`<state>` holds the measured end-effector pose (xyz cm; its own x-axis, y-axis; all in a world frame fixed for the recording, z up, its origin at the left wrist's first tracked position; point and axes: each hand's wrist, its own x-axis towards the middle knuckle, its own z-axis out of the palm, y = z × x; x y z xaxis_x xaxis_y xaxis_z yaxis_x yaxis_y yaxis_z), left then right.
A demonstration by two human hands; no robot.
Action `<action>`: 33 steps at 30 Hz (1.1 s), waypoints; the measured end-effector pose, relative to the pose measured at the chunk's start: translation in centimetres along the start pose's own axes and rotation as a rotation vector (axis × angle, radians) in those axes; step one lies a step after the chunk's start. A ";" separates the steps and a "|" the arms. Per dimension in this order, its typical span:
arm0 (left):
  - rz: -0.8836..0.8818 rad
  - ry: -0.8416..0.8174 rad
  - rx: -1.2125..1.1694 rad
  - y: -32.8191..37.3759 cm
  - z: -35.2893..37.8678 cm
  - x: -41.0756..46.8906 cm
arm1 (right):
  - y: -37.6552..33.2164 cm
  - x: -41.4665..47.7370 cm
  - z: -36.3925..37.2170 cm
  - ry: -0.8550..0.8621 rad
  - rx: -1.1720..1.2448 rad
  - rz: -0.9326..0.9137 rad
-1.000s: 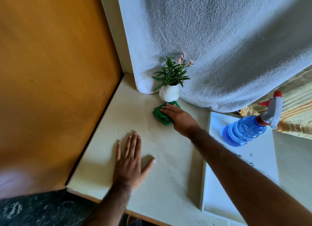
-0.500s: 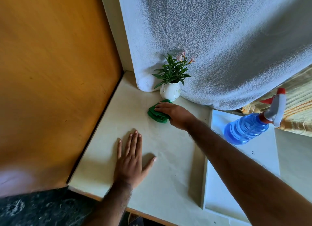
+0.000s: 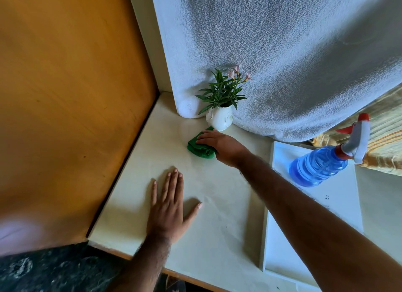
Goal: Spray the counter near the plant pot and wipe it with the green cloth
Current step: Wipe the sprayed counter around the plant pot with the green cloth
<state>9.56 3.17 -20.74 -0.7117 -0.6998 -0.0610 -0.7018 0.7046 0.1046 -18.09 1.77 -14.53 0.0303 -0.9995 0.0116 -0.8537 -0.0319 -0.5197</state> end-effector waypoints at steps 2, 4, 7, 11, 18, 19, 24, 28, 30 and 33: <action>0.003 0.002 0.000 -0.1 0.0 -0.1 | -0.5 -0.2 0.6 0.038 0.029 0.045; 0.008 0.011 -0.005 -0.2 0.1 -0.1 | -1.2 0.0 1.3 0.072 0.026 0.084; 0.008 0.007 -0.009 -0.1 0.1 -0.1 | -2.7 0.2 1.8 0.146 -0.005 0.144; 0.001 -0.006 -0.003 -0.2 0.2 0.0 | -3.5 -0.3 1.8 0.199 -0.148 0.029; 0.004 -0.009 -0.004 -0.2 0.2 0.0 | -2.7 -1.7 2.3 0.197 -0.138 0.174; 0.002 -0.013 -0.003 -0.2 0.2 0.0 | -2.7 -1.8 2.5 0.207 -0.111 0.213; -0.005 -0.008 0.008 -0.3 0.4 0.0 | -3.0 -1.6 1.9 0.233 -0.123 0.157; 0.003 0.008 -0.003 -0.3 0.8 0.0 | -2.2 -2.1 1.5 0.167 -0.168 0.143; 0.007 0.016 -0.006 -0.4 1.0 0.1 | -2.3 -2.0 1.5 0.168 -0.117 0.202; 0.005 0.009 -0.003 -0.5 1.0 0.2 | -3.0 -2.2 1.1 0.219 -0.079 0.216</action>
<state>9.73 2.75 -21.79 -0.7146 -0.6976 -0.0518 -0.6985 0.7075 0.1075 -15.03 4.06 -13.92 -0.2614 -0.9604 0.0968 -0.8663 0.1892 -0.4623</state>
